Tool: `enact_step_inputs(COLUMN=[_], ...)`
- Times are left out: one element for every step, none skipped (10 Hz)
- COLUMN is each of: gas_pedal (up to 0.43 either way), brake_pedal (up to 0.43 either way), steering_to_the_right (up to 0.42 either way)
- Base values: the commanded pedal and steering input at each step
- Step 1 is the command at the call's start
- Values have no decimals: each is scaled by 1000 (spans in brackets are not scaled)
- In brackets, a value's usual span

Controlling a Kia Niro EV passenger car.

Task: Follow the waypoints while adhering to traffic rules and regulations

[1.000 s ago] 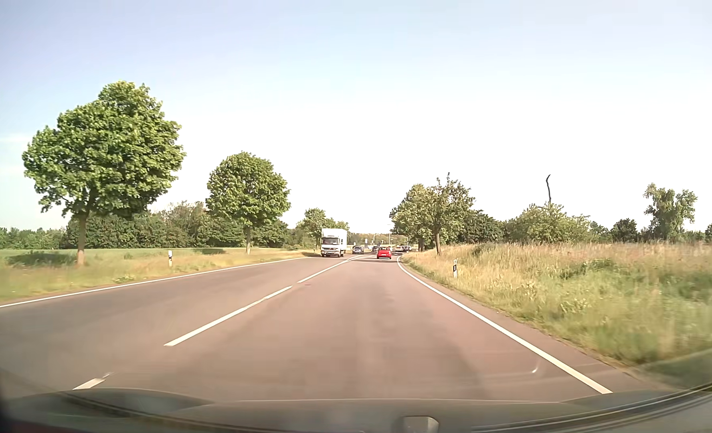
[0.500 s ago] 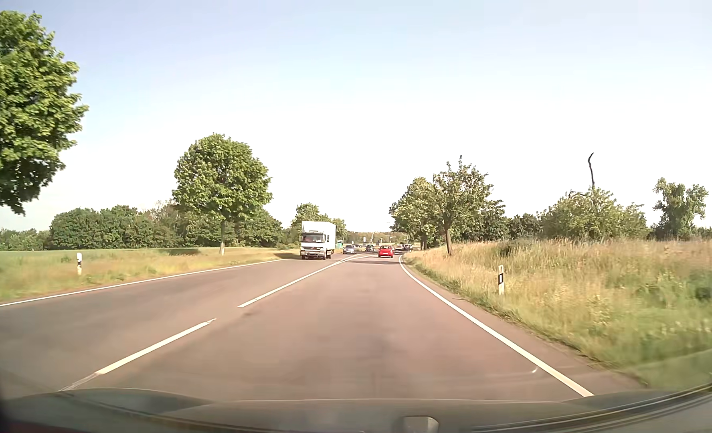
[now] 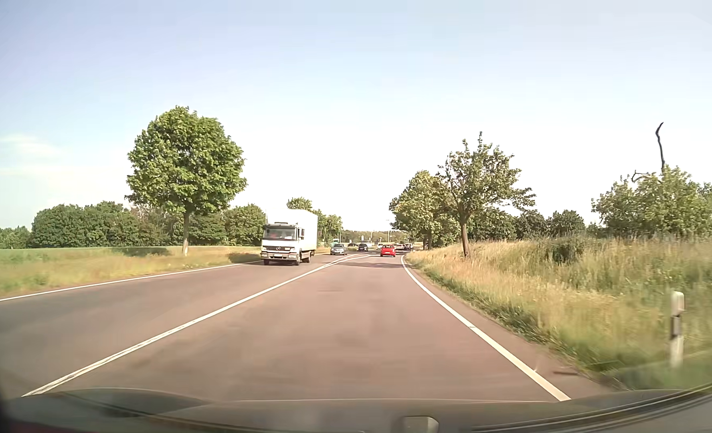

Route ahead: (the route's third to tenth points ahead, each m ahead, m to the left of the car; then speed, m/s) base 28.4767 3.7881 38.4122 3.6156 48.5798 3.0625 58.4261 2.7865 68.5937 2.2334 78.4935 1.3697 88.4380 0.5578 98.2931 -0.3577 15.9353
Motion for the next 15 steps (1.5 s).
enact_step_inputs(gas_pedal=[0, 0, 0, 0, 0, 0, 0, 0, 0, 0, 0, 0, 0, 8, 8], brake_pedal=[30, 30, 30, 24, 30, 30, 30, 30, 30, 24, 30, 30, 30, 30, 30], steering_to_the_right=[1, 1, 1, 1, 1, 1, 2, 2, 3, 3, 3, 4, 5, 5, 5])
